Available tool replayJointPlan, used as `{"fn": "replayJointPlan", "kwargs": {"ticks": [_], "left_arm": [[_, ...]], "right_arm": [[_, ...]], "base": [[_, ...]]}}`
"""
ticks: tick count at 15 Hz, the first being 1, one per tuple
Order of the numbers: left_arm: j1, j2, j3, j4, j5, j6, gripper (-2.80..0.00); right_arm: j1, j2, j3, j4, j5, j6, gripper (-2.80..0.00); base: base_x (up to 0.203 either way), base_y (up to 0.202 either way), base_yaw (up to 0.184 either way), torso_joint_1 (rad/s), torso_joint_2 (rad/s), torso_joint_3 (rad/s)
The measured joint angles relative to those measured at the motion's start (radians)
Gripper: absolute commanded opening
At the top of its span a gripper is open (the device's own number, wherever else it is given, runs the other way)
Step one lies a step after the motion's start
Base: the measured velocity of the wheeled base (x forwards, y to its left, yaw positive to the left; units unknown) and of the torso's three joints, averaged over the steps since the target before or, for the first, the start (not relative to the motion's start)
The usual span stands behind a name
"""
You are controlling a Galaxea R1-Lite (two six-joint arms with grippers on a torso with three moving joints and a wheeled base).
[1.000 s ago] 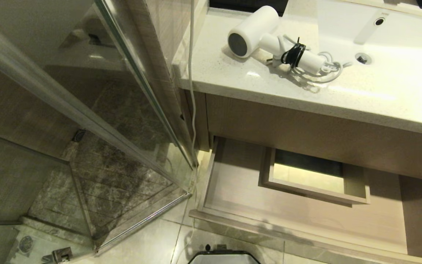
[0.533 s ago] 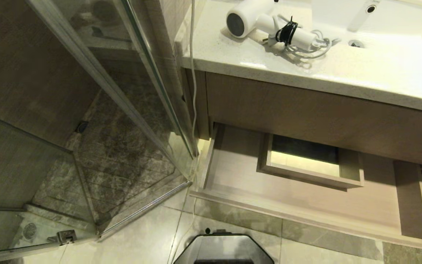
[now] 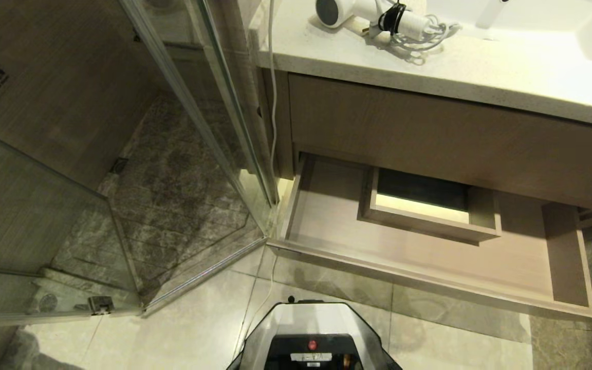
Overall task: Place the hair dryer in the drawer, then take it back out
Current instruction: Close the drawer
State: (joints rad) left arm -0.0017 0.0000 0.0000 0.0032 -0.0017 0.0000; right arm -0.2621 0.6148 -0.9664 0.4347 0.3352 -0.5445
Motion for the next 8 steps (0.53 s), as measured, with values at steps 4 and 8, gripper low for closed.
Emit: {"fn": "replayJointPlan", "kwargs": {"ticks": [4,8], "left_arm": [[0.0,0.0,0.0,0.0,0.0,0.0,-2.8],[-0.001,0.0,0.0,0.0,0.0,0.0,-2.8]], "right_arm": [[-0.001,-0.006,0.004,0.0,0.0,0.005,-2.8],[-0.002,-0.011,0.01,-0.002,0.001,0.005,-2.8]], "base": [[0.0,0.0,0.0,-0.206,-0.03,-0.216],[0.0,0.0,0.0,-0.214,0.33,0.083]]}}
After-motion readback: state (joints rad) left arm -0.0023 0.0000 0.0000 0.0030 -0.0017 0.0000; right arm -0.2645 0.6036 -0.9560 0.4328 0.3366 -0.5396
